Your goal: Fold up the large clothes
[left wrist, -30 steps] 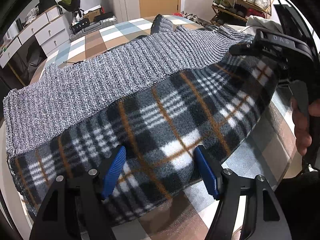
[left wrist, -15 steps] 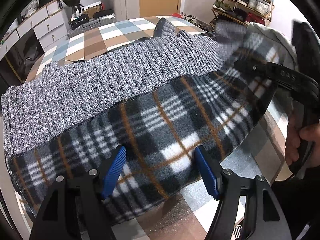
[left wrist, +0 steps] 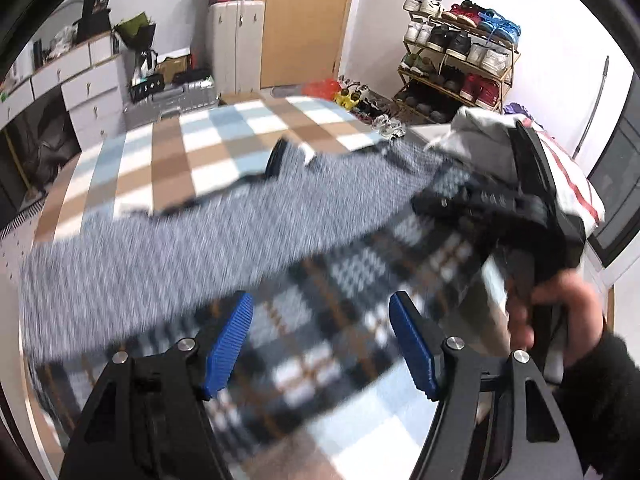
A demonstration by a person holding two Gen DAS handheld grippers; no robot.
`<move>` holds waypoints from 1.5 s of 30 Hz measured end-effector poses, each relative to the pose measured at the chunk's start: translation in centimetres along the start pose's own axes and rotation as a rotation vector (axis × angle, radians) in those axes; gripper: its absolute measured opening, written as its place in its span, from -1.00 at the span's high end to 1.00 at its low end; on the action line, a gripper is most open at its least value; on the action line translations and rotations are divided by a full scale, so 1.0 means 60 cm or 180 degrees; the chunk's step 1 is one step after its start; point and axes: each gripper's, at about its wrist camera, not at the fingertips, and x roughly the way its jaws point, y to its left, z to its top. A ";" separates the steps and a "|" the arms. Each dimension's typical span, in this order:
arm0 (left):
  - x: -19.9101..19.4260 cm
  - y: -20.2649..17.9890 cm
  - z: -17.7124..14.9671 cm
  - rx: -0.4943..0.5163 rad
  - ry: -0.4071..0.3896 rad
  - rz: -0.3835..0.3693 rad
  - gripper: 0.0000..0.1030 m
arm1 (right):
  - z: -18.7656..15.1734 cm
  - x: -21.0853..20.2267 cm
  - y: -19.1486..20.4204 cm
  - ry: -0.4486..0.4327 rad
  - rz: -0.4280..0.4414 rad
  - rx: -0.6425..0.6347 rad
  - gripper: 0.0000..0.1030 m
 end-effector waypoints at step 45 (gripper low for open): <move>0.050 -0.022 0.049 -0.0420 0.0335 -0.0398 -0.92 | 0.001 -0.078 0.047 -0.0395 0.0141 -0.1041 0.69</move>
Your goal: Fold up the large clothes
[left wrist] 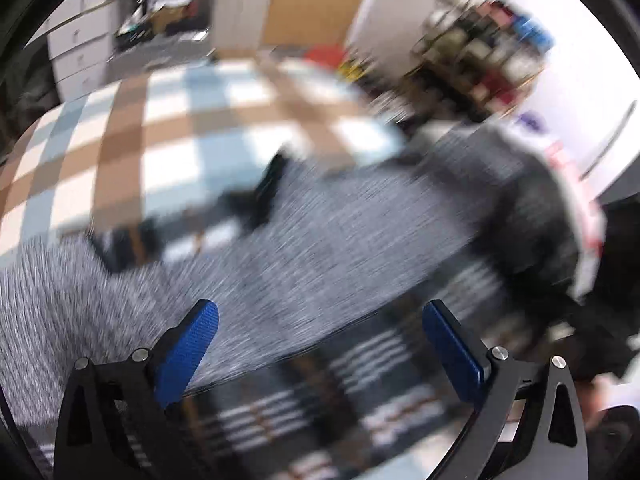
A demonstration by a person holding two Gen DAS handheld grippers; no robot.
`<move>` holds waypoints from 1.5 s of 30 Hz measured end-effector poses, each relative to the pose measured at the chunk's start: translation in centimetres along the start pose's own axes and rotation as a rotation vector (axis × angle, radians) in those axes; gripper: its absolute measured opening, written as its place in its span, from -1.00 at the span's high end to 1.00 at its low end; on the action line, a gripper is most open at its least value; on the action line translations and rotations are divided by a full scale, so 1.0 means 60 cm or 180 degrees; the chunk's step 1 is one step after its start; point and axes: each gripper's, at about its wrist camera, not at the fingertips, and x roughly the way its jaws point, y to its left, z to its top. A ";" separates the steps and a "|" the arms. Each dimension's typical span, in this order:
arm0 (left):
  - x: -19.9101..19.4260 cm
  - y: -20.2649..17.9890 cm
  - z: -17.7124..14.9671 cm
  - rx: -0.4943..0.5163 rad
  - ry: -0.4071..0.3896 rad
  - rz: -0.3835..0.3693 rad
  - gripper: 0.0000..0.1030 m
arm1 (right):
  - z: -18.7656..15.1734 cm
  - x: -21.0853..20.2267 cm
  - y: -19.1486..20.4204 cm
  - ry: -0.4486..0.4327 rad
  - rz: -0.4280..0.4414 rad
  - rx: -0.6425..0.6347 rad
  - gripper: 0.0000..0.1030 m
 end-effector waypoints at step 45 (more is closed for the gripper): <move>-0.063 0.285 -0.075 -0.0718 -0.0227 0.0008 -0.48 | -0.013 0.006 -0.006 0.0096 -0.0165 0.0033 0.66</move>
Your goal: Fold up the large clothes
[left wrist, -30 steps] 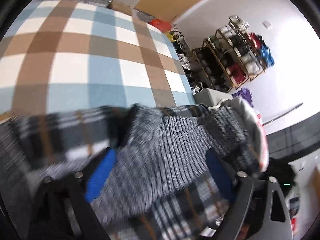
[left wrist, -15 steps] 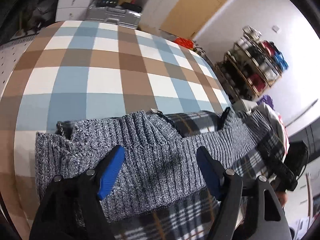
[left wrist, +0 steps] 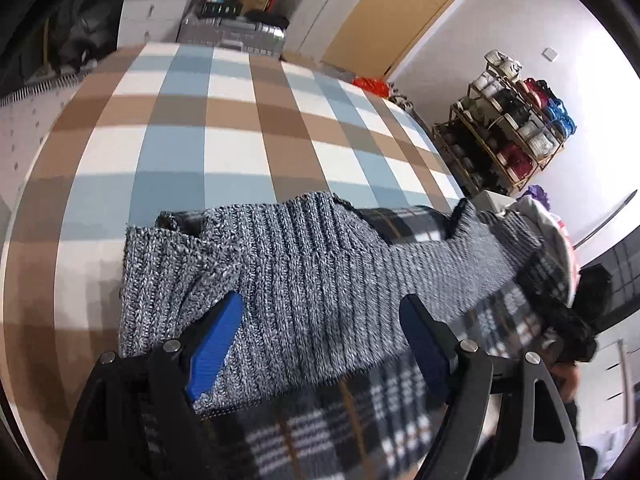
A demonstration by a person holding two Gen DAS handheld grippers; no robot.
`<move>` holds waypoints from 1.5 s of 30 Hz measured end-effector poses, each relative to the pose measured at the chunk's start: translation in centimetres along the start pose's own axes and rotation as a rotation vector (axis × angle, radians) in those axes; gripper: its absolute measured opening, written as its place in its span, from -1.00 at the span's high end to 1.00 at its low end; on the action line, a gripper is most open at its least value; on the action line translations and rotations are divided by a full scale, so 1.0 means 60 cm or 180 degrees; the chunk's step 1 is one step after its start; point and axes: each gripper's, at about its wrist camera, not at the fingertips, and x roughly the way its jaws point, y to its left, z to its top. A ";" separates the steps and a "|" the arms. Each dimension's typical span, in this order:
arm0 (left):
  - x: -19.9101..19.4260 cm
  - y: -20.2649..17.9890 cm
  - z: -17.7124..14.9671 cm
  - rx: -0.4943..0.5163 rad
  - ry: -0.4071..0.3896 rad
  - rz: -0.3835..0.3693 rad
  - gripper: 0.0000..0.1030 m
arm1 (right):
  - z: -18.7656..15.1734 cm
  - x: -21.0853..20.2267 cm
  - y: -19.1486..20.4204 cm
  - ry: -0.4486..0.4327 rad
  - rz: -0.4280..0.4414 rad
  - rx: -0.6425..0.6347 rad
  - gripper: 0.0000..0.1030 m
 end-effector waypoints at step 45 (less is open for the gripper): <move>0.118 -0.323 -0.128 0.1973 0.0109 0.0804 -0.95 | 0.025 -0.130 0.012 -0.0856 -0.0416 -0.0217 0.70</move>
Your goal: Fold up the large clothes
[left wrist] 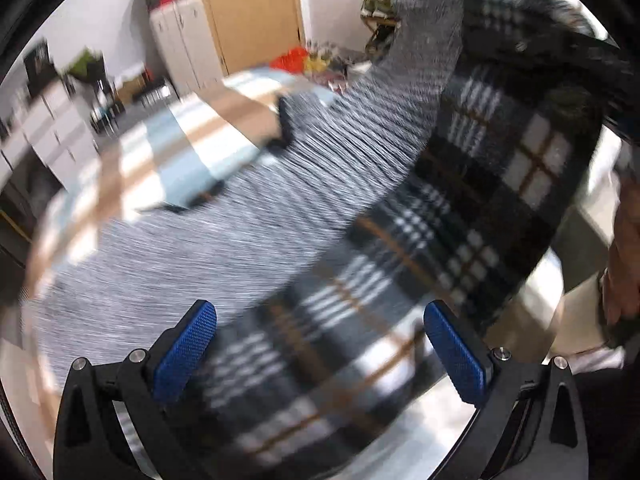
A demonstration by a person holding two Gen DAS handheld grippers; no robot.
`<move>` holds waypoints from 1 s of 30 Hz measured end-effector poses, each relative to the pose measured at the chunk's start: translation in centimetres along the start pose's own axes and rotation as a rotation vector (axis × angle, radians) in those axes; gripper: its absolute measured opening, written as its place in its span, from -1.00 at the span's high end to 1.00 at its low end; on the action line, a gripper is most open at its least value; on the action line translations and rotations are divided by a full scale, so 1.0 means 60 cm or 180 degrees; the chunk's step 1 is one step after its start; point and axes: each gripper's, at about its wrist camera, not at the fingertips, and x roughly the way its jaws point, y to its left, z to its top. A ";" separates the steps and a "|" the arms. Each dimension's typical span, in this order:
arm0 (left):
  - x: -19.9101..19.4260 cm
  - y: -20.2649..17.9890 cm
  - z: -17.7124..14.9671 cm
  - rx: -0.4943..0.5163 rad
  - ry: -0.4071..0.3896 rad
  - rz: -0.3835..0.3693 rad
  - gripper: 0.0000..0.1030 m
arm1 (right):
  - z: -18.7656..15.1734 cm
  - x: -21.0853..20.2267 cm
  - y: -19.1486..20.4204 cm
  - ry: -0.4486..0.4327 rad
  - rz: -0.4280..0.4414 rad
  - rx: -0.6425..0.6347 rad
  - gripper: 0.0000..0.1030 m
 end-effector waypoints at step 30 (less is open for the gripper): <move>0.112 0.021 0.051 -0.0286 0.0448 -0.0389 -0.97 | 0.022 -0.023 0.008 -0.0106 0.0238 -0.0215 0.69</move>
